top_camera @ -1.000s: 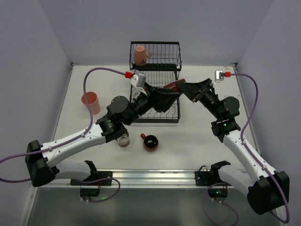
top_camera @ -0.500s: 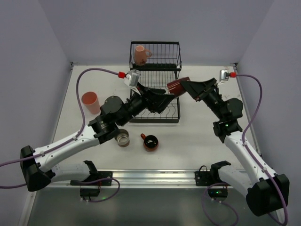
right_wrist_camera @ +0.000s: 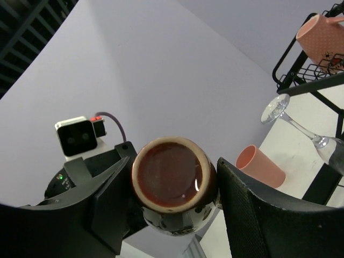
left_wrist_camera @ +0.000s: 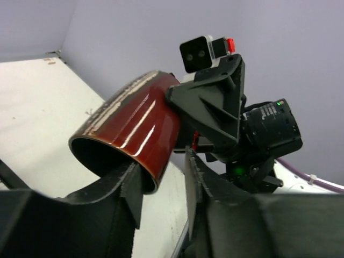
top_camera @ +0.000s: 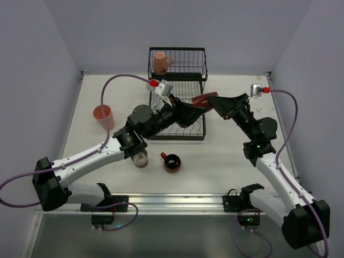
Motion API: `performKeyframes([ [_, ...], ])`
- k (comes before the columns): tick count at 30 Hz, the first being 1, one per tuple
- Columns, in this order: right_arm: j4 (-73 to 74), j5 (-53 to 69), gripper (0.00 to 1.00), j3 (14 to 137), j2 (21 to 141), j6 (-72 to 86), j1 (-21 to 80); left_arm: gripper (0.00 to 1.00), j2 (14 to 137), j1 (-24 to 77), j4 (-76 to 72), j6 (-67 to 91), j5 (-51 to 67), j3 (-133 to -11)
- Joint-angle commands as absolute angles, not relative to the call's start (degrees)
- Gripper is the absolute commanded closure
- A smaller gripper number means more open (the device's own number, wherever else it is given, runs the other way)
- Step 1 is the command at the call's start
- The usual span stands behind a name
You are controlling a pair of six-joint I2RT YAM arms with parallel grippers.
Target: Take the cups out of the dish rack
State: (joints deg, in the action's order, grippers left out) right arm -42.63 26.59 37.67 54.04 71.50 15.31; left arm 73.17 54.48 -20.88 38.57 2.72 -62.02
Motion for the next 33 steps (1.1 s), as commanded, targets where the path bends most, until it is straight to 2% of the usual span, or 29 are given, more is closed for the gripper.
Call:
performKeyframes([
  [1,-47.9,26.9,0.7,35.7,53.9,73.3,15.0,0.64,74.4,54.1,-26.0,37.5,5.4,-65.8],
  [2,-48.1,27.0,0.69,35.1,53.7,73.6,15.1,0.67,75.3,54.1,-25.4,36.8,5.4,-66.3],
  [4,-47.8,26.8,0.69,33.4,53.2,73.7,15.1,0.83,76.0,54.1,-24.7,36.3,5.4,-67.3],
  [5,-47.6,26.5,0.67,32.8,52.7,73.8,15.0,0.89,76.6,54.1,-23.6,35.5,5.4,-67.7],
  [6,-47.5,26.3,0.61,31.7,51.5,72.9,15.0,1.0,77.0,54.1,-22.5,35.2,5.3,-68.1],
  [7,-46.1,25.4,0.56,31.4,50.7,72.2,15.1,1.0,77.3,54.1,-21.0,34.7,5.0,-69.3],
  [9,-42.5,23.3,0.34,31.4,48.6,69.4,15.0,1.0,78.2,54.2,-15.8,33.1,4.5,-70.8],
  [11,-31.4,20.8,0.17,33.3,45.4,63.2,15.0,1.0,80.0,54.3,-7.7,30.4,4.8,-74.5],
  [12,-21.2,19.4,0.05,35.9,44.2,60.5,15.0,1.0,81.1,54.3,-4.3,29.4,6.4,-76.4],
  [13,-17.0,17.9,0.01,37.2,41.7,58.4,15.0,1.0,82.1,54.3,-0.6,28.2,6.8,-78.4],
  [14,-13.3,16.4,0.01,37.9,40.1,53.9,15.0,1.0,84.0,55.0,6.2,26.4,6.6,-81.1],
  [17,-2.4,8.5,0.01,39.5,33.2,45.8,14.9,1.0,86.9,57.1,13.4,23.5,5.0,-84.3],
  [22,10.2,-8.5,0.01,40.9,24.4,37.5,14.9,1.0,89.9,59.5,17.6,22.7,1.1,-86.1],
  [28,15.6,-16.0,0.01,43.3,17.9,34.9,14.9,1.0,91.6,60.9,21.0,22.2,-0.8,-87.2],
  [33,17.1,-15.6,0.01,46.7,17.4,34.3,14.9,1.0,97.7,65.2,29.3,20.5,-2.7,-90.0],
])
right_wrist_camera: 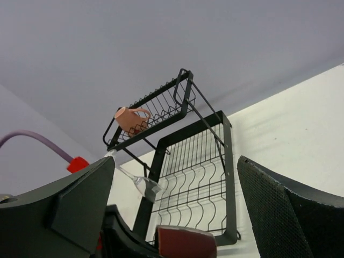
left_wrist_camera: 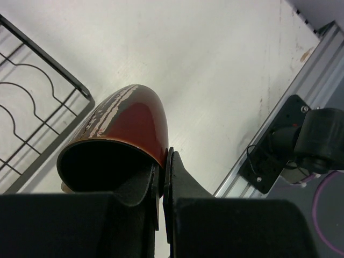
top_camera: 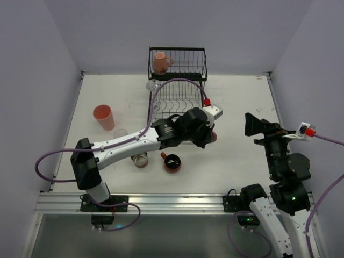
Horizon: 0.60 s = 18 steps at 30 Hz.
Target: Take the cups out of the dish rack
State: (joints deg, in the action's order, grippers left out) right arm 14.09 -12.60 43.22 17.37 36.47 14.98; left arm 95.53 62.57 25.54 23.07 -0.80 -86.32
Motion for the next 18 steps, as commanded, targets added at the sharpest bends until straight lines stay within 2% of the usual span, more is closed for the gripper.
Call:
performKeyframes([
  [1,17.1,-15.4,0.01,46.9,17.1,34.3,14.9,1.0,99.0,65.6,30.1,20.3,-3.1,-89.9],
  [18,17.1,-14.7,0.02,48.9,16.1,34.2,14.9,1.0,113.2,71.4,43.1,17.4,-10.5,-97.4],
])
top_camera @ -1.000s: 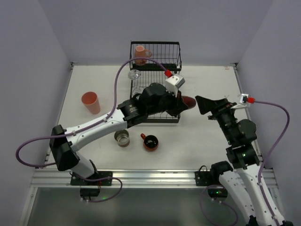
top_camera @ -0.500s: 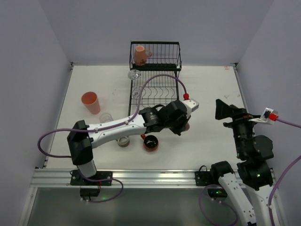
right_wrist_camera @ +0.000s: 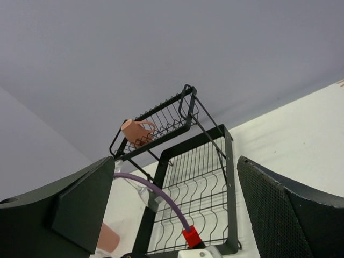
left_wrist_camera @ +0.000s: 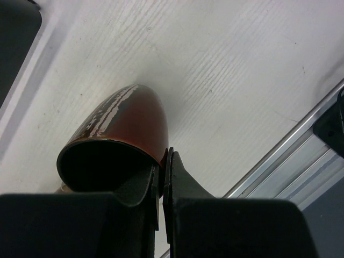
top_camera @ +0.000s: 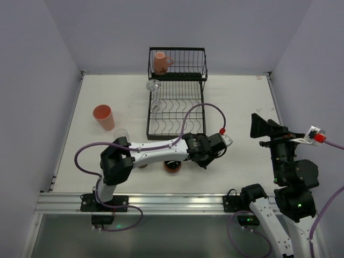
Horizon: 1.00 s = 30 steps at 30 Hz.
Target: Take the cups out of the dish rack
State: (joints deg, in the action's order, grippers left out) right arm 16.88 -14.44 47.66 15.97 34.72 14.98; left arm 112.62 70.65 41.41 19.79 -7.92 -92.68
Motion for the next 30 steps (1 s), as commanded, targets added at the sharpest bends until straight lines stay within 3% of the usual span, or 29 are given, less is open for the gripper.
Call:
performKeyframes([
  [1,17.0,-14.2,0.02,48.8,16.1,34.5,14.9,1.0,114.3,71.6,43.8,17.1,-10.7,-97.8],
  [12,16.3,-12.8,0.02,47.8,15.6,35.7,14.9,1.0,119.4,72.4,49.3,15.4,-14.4,-103.2],
  [18,16.1,-11.6,0.02,48.6,15.9,35.9,14.9,0.79,119.3,72.4,49.3,15.1,-16.5,-104.2],
  [30,13.7,-7.9,0.02,49.7,17.8,37.4,14.9,0.47,116.6,72.4,47.3,15.9,-19.5,-105.1],
])
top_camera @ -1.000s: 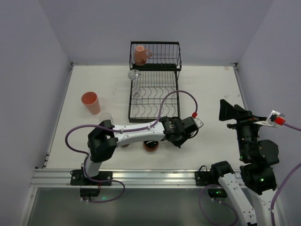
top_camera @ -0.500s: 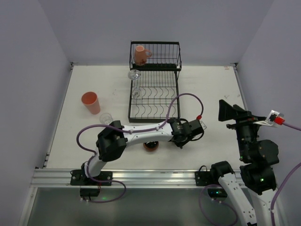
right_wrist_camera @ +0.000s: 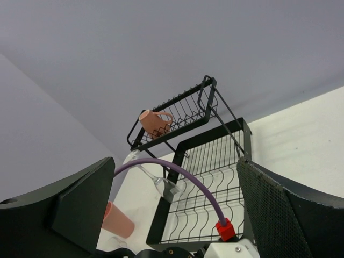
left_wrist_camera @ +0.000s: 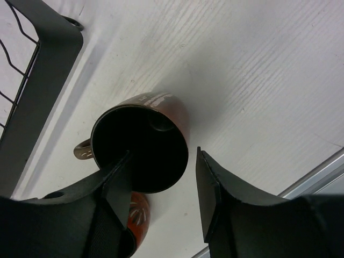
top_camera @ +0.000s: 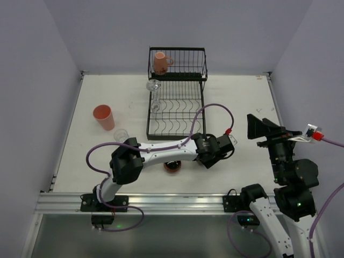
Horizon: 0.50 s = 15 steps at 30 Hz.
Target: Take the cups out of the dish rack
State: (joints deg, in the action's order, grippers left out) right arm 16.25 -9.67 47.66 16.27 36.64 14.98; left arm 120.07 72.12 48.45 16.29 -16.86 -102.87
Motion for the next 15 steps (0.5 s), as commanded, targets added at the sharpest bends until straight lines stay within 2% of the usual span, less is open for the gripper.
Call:
performKeyframes([
  [1,13.6,-7.5,0.02,49.9,17.8,37.4,14.9,0.45,116.2,72.3,46.7,16.0,-20.6,-105.0],
  [12,10.6,-0.5,0.02,52.5,21.2,36.2,14.9,0.12,101.7,68.8,31.0,17.6,-28.6,-100.6],
  [15,10.0,0.0,0.02,52.9,22.1,36.0,14.9,0.09,94.7,68.0,25.5,17.8,-31.4,-96.0],
])
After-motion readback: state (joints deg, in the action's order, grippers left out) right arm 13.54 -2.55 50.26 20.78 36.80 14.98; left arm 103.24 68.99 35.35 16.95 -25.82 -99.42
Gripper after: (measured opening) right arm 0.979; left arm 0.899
